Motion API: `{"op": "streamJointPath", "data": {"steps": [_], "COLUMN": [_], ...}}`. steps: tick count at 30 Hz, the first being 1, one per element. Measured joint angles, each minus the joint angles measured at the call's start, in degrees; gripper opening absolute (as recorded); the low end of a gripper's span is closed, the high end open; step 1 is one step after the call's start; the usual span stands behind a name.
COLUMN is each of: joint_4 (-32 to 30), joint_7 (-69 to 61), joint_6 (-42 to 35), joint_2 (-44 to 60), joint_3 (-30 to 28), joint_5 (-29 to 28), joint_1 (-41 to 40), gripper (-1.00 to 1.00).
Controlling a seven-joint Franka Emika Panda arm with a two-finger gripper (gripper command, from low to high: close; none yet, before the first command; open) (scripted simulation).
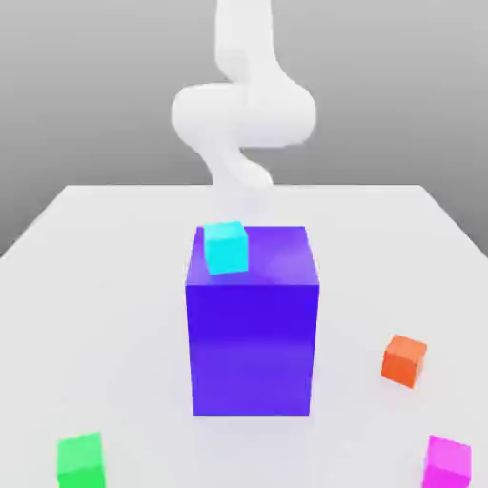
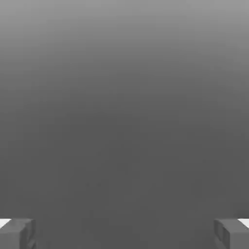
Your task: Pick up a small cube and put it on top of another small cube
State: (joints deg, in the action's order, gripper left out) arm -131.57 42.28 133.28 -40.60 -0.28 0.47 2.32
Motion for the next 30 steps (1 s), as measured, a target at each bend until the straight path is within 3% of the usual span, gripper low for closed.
{"op": "streamJointPath", "data": {"steps": [18, 30], "joint_4": [1.62, 2.83], "joint_7": [-25.03, -35.33], "joint_6": [10.54, 18.10], "joint_2": [37.75, 62.64], "joint_3": [1.95, 4.73], "joint_5": [2.60, -3.75], "joint_1": [13.60, 19.38], "gripper": [0.00, 0.00]}}
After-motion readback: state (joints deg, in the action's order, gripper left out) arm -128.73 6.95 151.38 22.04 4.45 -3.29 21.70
